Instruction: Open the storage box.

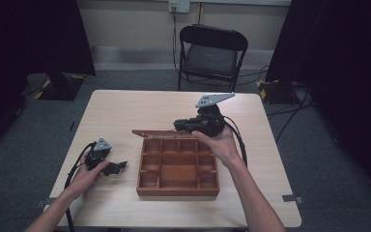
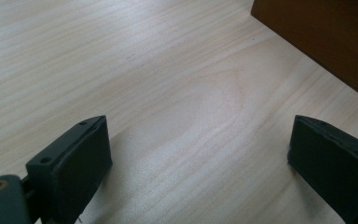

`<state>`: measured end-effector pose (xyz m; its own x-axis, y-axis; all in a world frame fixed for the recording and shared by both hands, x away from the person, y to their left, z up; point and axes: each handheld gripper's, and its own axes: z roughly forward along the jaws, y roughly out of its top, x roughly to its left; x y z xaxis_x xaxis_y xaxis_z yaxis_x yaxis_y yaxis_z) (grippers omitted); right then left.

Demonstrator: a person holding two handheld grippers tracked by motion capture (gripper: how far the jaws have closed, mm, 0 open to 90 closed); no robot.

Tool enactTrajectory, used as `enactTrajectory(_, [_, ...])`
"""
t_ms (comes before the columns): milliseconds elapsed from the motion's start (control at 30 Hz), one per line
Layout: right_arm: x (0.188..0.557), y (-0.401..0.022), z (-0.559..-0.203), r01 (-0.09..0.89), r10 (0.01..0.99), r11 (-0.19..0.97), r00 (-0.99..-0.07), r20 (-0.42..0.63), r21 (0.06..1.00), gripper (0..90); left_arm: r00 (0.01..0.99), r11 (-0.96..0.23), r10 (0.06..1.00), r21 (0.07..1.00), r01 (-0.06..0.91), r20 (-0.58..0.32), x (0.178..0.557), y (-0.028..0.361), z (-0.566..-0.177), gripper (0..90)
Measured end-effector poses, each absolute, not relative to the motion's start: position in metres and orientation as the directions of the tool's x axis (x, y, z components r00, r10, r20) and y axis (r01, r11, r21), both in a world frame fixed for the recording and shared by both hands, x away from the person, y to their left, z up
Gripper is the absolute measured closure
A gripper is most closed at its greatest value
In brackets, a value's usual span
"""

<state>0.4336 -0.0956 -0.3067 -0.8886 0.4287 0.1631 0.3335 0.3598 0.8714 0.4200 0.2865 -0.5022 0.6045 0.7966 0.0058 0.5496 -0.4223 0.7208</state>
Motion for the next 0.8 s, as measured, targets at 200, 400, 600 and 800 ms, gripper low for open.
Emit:
enactTrajectory(200, [0.4336,-0.0956,-0.3068,0.332,0.423,0.365,-0.891,0.162,0.870,84.4,0.604,-0.422,0.797,0.721,0.550,0.005,0.4200,0.2865,-0.5023,5.2])
enactTrajectory(400, [0.4337,-0.0956,-0.3070,0.331,0.422,0.365,-0.892,0.162,0.870,84.4,0.605,-0.422,0.796,0.721,0.549,0.006,0.4200,0.2865,-0.5022,5.2])
enactTrajectory(600, [0.4341,-0.0959,-0.3072,0.332,0.420,0.363,-0.892,0.165,0.870,84.4,0.605,-0.422,0.797,0.721,0.549,0.006,0.4200,0.2865,-0.5022,5.2])
enactTrajectory(800, [0.4339,-0.0958,-0.3073,0.332,0.421,0.364,-0.892,0.164,0.870,84.4,0.605,-0.422,0.796,0.721,0.549,0.006,0.4200,0.2865,-0.5022,5.2])
